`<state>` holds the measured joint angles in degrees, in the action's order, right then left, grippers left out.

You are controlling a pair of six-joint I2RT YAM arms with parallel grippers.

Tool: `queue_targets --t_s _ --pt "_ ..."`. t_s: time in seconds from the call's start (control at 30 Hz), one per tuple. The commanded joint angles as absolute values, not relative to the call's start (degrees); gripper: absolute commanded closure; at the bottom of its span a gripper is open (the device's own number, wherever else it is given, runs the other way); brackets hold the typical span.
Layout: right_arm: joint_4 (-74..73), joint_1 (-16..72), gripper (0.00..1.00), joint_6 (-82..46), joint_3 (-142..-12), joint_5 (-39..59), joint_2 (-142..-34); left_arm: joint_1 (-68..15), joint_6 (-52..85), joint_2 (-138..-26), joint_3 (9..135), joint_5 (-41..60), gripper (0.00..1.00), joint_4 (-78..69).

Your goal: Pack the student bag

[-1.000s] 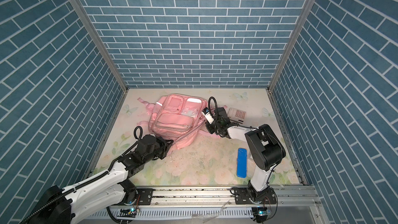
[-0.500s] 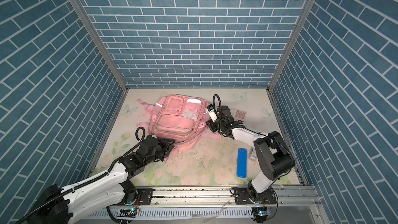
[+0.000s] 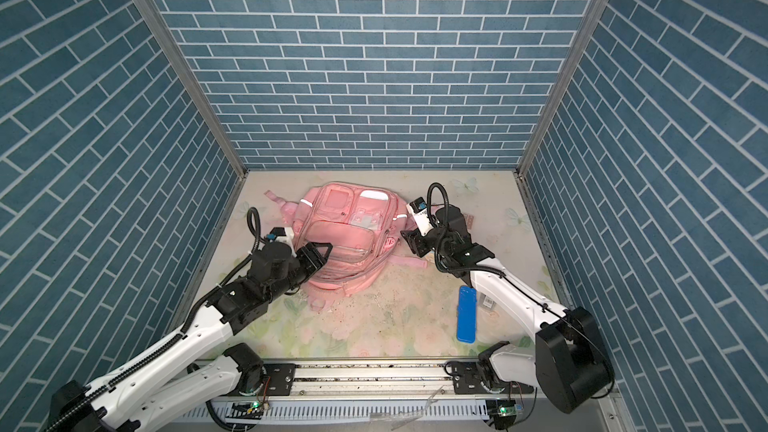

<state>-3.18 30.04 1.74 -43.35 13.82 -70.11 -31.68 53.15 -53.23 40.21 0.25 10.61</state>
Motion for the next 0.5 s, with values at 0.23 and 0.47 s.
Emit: queue_targets --t_s 0.23,0.47 --pt "-3.03 29.88 0.42 1.83 -35.73 15.90 -62.29 -32.57 -21.64 -69.97 48.59 9.05 0.34 17.21" --pt "-4.09 29.87 0.41 1.82 -32.59 15.91 -58.91 -35.70 -39.34 -70.46 42.86 6.68 0.33 10.58"
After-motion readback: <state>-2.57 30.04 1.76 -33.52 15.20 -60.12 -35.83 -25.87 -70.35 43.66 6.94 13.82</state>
